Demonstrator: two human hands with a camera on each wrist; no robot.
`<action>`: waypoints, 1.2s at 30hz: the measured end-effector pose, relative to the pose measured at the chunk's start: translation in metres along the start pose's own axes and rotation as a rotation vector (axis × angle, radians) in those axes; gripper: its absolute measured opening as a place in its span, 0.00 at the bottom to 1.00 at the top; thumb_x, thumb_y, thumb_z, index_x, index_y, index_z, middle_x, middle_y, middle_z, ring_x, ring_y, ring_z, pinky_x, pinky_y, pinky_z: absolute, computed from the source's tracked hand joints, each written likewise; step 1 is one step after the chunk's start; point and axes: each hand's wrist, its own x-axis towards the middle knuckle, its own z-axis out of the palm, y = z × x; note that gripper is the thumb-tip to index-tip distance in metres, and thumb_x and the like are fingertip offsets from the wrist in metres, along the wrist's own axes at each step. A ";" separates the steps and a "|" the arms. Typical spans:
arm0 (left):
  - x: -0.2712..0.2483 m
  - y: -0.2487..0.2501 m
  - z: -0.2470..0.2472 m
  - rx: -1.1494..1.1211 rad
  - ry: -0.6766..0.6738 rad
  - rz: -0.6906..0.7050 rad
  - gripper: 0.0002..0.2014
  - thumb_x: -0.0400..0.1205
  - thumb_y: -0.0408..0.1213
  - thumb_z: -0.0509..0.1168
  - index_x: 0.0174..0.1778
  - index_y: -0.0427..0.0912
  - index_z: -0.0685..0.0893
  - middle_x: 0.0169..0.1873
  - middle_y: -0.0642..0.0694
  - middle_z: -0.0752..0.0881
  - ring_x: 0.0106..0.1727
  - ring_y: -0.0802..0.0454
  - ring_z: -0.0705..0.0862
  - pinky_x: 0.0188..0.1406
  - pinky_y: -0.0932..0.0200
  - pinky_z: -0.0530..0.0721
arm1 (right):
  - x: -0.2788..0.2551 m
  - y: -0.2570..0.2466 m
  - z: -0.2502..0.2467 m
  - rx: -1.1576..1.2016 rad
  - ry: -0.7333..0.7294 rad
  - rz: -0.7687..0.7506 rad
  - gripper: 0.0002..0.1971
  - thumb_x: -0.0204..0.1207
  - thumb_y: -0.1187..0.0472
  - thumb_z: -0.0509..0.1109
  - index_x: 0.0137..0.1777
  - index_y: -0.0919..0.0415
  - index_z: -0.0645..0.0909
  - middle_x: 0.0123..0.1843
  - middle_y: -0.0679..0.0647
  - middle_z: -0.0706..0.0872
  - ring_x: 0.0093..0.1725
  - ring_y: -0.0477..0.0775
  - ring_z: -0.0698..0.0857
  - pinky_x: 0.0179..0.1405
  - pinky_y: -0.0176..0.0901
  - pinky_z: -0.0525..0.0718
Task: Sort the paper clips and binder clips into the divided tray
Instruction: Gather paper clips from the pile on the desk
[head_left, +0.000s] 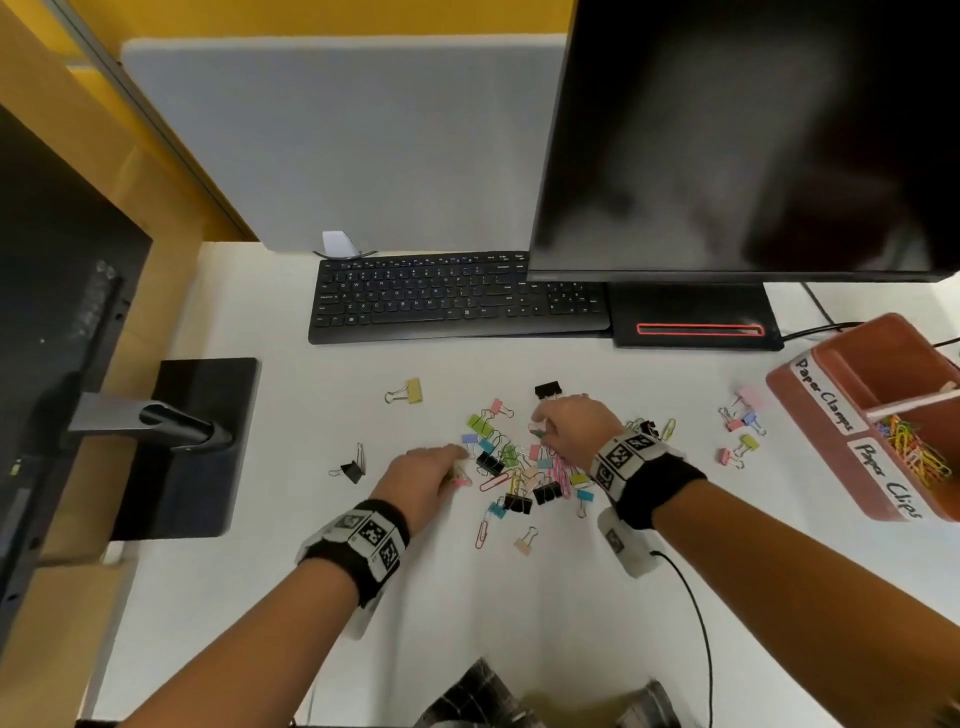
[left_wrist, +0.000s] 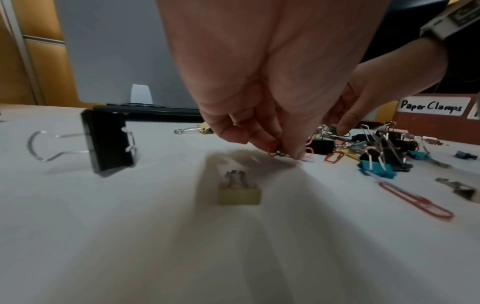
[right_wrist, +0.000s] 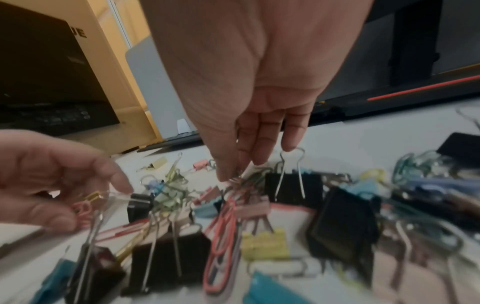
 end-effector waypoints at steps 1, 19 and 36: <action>0.006 0.000 0.000 0.009 -0.014 -0.006 0.15 0.83 0.42 0.60 0.66 0.50 0.77 0.54 0.47 0.86 0.58 0.47 0.82 0.64 0.53 0.77 | 0.002 0.000 0.003 -0.018 -0.001 0.027 0.14 0.80 0.57 0.62 0.64 0.55 0.78 0.60 0.53 0.85 0.58 0.55 0.82 0.61 0.51 0.81; 0.023 0.009 0.014 0.140 0.068 -0.034 0.16 0.85 0.37 0.55 0.68 0.48 0.76 0.53 0.46 0.86 0.55 0.47 0.83 0.61 0.52 0.79 | 0.004 0.001 -0.002 0.066 -0.053 0.047 0.12 0.81 0.59 0.62 0.60 0.61 0.82 0.60 0.57 0.85 0.59 0.57 0.83 0.61 0.46 0.80; 0.057 0.212 -0.032 -0.201 0.229 0.351 0.07 0.81 0.43 0.63 0.43 0.44 0.82 0.36 0.51 0.83 0.34 0.58 0.77 0.38 0.68 0.75 | -0.143 0.180 -0.098 0.350 0.661 0.220 0.07 0.71 0.65 0.75 0.49 0.62 0.86 0.47 0.57 0.87 0.46 0.54 0.84 0.52 0.37 0.78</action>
